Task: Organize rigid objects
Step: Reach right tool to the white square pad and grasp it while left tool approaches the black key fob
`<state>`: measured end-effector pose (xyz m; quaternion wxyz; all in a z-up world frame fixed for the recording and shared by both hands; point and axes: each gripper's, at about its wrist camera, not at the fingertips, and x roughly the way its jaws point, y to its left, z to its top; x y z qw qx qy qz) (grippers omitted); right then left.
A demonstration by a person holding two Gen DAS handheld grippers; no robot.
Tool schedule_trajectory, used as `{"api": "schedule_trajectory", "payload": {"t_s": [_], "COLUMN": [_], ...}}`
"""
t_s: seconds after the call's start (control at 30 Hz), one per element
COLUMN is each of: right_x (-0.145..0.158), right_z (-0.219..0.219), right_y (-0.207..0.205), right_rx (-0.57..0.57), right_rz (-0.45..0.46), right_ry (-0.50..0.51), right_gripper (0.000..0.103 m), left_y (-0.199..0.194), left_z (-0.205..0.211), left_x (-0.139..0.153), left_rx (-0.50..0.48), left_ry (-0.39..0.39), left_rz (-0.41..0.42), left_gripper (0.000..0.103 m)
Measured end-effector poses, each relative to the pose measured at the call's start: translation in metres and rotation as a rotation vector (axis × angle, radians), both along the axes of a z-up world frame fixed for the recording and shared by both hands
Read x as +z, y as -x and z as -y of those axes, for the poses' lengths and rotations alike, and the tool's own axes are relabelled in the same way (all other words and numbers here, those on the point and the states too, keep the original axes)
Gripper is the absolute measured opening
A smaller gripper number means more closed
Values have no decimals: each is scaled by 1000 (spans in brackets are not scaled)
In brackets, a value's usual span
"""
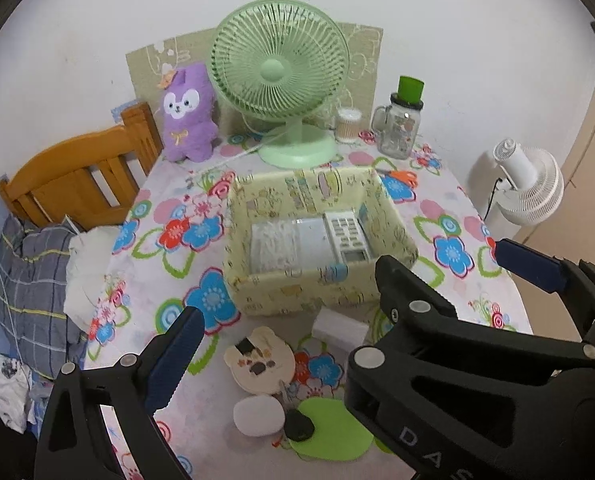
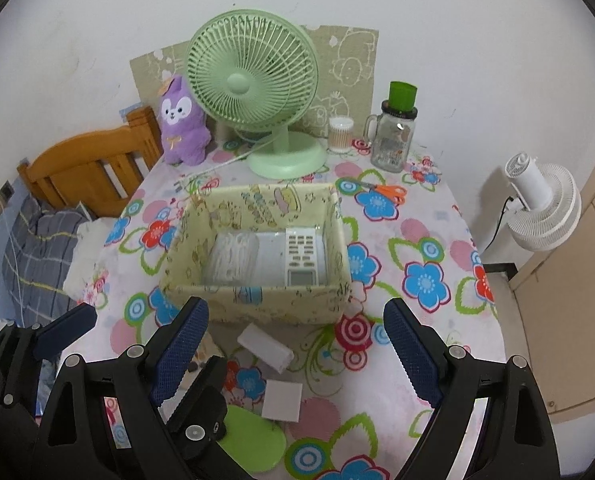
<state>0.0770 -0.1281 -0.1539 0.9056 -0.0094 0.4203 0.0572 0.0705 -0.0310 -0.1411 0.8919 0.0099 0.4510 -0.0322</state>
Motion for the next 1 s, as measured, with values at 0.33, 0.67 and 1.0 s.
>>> {"api": "schedule_trajectory", "payload": {"t_s": [0.33, 0.67, 1.0], "right_x": [-25, -52, -87], "right_z": [1, 3, 3], "right_y": [19, 27, 29], "right_rx": [13, -1, -3], "right_rz": [32, 24, -24], "right_ry": [9, 21, 13], "right_gripper": [91, 91, 91], "left_y": [19, 27, 31], "left_z": [2, -4, -7], "left_x": [-23, -49, -82], "left_rx": [0, -22, -28], "left_ry": [-51, -26, -13], "left_rz": [20, -1, -27], "left_gripper": [99, 99, 99]}}
